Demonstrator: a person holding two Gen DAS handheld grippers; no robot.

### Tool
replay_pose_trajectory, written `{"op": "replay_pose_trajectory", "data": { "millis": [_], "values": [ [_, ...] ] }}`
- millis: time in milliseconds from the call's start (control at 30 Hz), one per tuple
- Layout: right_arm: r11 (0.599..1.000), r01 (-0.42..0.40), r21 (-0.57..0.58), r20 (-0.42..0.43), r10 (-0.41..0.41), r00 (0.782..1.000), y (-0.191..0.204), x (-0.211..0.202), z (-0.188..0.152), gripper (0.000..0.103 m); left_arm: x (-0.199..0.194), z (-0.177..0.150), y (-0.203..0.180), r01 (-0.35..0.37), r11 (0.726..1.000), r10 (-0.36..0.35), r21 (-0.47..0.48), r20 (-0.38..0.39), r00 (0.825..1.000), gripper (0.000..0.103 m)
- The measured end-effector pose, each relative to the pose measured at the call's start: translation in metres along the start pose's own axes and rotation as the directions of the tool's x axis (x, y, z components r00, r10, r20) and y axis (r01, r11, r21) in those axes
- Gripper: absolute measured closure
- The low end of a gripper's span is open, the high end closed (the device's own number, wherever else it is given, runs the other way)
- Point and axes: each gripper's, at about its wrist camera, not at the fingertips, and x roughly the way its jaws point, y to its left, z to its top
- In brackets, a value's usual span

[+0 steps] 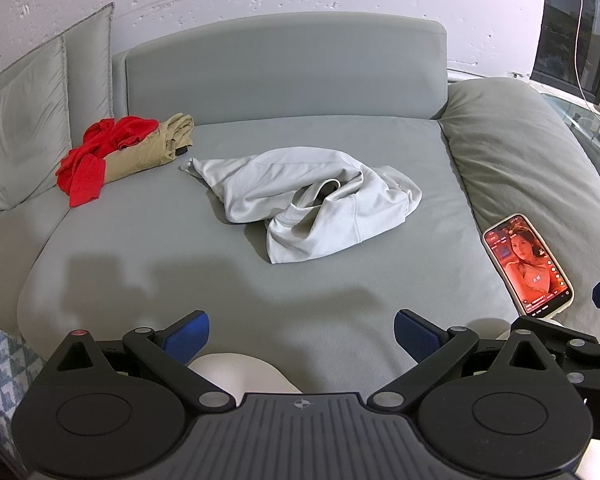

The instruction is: Fold clothes

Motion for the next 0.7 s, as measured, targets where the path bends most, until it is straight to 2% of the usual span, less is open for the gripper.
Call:
{"op": "replay_pose_trajectory", "data": {
  "millis": [433, 700],
  "values": [
    [1.0, 0.003, -0.001, -0.007, -0.003, 1.0, 0.001, 0.001, 0.001, 0.009, 0.001, -0.001, 0.003, 0.002, 1.0, -0.002, -0.006, -0.003, 1.0, 0.002],
    [1.0, 0.006, -0.017, -0.018, -0.006, 1.0, 0.006, 0.01, -0.003, 0.009, 0.014, -0.006, 0.014, -0.011, 0.999, 0.009, -0.036, -0.034, 0.999, 0.002]
  ]
}}
